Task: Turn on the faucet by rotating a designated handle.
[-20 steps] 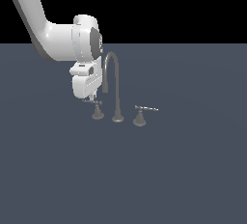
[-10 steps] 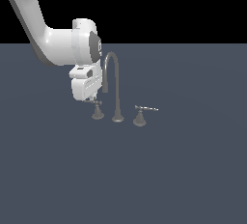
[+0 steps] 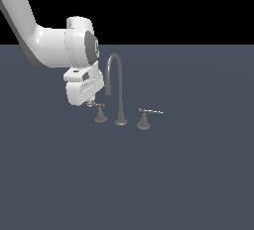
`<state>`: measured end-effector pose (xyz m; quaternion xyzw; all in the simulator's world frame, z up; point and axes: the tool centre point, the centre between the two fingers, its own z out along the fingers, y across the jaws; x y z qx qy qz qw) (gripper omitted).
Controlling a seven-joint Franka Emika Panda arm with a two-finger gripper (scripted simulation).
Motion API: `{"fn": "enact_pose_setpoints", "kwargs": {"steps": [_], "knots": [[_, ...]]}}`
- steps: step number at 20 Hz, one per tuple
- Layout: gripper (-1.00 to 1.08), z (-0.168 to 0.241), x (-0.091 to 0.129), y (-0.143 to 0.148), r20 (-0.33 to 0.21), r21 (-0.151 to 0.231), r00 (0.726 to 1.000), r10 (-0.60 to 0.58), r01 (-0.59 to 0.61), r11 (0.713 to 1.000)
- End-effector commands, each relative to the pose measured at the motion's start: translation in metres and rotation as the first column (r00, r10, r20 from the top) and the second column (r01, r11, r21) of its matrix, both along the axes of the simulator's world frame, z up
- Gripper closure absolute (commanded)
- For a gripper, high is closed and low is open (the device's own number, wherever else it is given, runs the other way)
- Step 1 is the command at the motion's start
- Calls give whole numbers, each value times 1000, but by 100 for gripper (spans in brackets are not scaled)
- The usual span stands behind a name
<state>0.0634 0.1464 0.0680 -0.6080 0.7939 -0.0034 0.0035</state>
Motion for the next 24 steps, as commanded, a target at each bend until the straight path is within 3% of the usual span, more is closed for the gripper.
{"fn": "enact_pose_setpoints", "kwargs": {"steps": [1,3,19,21,24], "knots": [[108,-3,-13,12,-10,1,1000,8,-8,1000],[108,1,-2,3,7,-2,1000,0,0,1000],[108,-3,-54,8,-9,1,1000,8,-8,1000],[108,1,-46,12,7,3,1000,12,-12,1000],[108,0,-54,4,3,3,1000,11,-11,1000]]}}
